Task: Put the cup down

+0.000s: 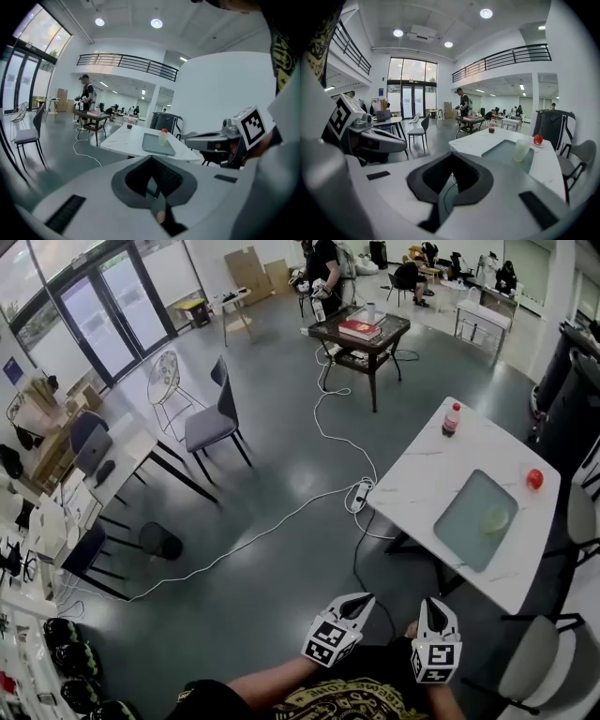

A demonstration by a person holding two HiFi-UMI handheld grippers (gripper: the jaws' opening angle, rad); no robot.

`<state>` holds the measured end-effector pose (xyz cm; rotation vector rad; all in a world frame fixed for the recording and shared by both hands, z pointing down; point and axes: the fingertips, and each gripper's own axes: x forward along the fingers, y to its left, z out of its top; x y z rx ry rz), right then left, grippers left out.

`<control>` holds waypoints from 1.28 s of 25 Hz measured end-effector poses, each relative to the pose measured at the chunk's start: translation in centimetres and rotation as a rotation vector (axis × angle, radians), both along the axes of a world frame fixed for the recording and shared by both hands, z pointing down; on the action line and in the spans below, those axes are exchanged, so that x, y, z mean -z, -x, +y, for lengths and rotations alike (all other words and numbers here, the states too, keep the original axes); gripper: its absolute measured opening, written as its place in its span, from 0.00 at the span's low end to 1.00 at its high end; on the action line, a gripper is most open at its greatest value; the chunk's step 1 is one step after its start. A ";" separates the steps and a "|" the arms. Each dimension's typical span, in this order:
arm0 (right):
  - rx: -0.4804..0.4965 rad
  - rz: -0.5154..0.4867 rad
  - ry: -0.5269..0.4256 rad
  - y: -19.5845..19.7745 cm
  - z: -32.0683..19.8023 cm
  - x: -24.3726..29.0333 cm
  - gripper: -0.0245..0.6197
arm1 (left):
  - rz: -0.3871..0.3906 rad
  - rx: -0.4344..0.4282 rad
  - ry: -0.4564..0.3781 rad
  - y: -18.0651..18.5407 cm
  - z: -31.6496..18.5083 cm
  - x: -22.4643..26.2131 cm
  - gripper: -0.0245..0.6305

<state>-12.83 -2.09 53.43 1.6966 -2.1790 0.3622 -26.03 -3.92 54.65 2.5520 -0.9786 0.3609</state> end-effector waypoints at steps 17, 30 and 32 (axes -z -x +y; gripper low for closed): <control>0.087 -0.044 0.042 -2.8 8.1 -0.8 0.05 | -0.048 -0.014 0.048 -5.4 6.7 -0.8 0.05; 0.143 -0.076 0.064 -7.3 12.0 -3.2 0.05 | -0.123 -0.019 0.045 -10.3 10.5 -2.1 0.05; 0.147 -0.074 0.057 -7.8 11.8 -2.9 0.04 | -0.127 -0.012 0.040 -10.7 10.4 -1.9 0.05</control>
